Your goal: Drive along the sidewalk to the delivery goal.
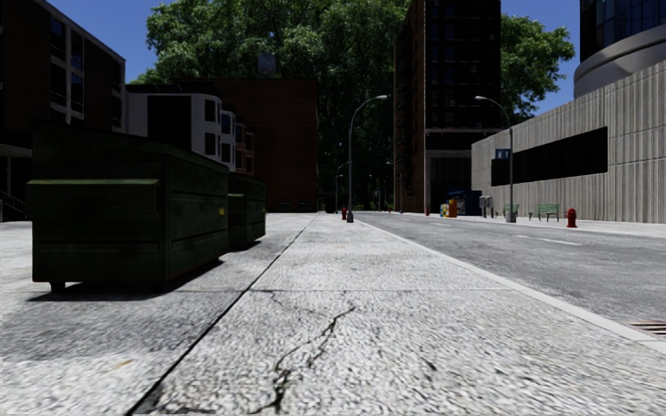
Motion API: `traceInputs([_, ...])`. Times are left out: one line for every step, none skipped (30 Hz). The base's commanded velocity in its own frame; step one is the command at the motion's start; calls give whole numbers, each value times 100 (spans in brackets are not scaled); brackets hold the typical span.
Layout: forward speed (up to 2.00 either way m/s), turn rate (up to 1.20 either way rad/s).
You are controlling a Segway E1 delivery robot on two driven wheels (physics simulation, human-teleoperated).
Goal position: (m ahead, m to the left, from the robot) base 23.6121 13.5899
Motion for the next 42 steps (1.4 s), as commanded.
traceInputs([200,0])
traceInputs([200,0])
traceInputs([200,0])
traceInputs([200,0])
traceInputs([200,0])
traceInputs([200,0])
traceInputs([200,0])
traceInputs([200,0])
traceInputs([200,0])
traceInputs([200,0])
traceInputs([200,0])
traceInputs([200,0])
traceInputs([200,0])
traceInputs([200,0])
traceInputs([200,0])
traceInputs([200,0])
traceInputs([200,0])
traceInputs([200,0])
traceInputs([200,0])
traceInputs([200,0])
traceInputs([200,0])
traceInputs([200,0])
traceInputs([200,0])
traceInputs([200,0])
traceInputs([200,0])
traceInputs([200,0])
traceInputs([200,0])
traceInputs([200,0])
traceInputs([200,0])
traceInputs([200,0])
traceInputs([200,0])
traceInputs([200,0])
traceInputs([200,0])
traceInputs([200,0])
traceInputs([200,0])
traceInputs([200,0])
traceInputs([200,0])
traceInputs([200,0])
traceInputs([200,0])
traceInputs([200,0])
traceInputs([200,0])
traceInputs([200,0])
